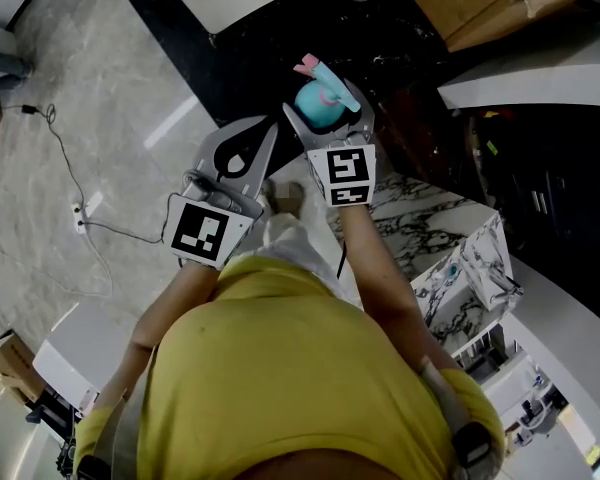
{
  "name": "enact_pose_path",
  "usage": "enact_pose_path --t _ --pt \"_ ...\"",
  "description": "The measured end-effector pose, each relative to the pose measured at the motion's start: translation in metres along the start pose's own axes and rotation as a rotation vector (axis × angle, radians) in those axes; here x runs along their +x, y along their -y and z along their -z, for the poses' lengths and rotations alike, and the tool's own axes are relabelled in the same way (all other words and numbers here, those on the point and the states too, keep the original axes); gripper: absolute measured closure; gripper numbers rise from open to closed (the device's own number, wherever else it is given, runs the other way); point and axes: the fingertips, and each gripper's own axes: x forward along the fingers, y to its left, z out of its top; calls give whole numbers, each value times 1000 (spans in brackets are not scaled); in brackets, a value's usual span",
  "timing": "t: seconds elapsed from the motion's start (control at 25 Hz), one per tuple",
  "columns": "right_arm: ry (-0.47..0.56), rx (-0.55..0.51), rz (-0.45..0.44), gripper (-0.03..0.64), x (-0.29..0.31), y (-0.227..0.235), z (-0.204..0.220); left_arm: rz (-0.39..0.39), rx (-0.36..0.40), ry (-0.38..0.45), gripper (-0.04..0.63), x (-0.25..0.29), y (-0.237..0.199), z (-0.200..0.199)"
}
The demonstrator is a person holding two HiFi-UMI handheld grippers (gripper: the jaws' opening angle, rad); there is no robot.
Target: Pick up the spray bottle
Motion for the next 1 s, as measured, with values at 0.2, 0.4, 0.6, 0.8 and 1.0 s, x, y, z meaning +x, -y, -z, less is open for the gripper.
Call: enact_pose_path --t 0.2,0.4,0.6,0.8,1.0 --pt "27 -6 8 215 0 2 0 1 -2 0 589 -2 -1 0" --pt "30 0 29 218 -2 6 0 7 7 1 590 -6 1 -2" --pt "39 21 56 219 -9 11 -7 5 9 7 591 -11 2 -2" --pt "46 16 93 219 -25 13 -30 11 14 26 589 -14 3 -9" --pt "77 34 145 220 -51 17 -64 19 33 74 591 -16 5 -20"
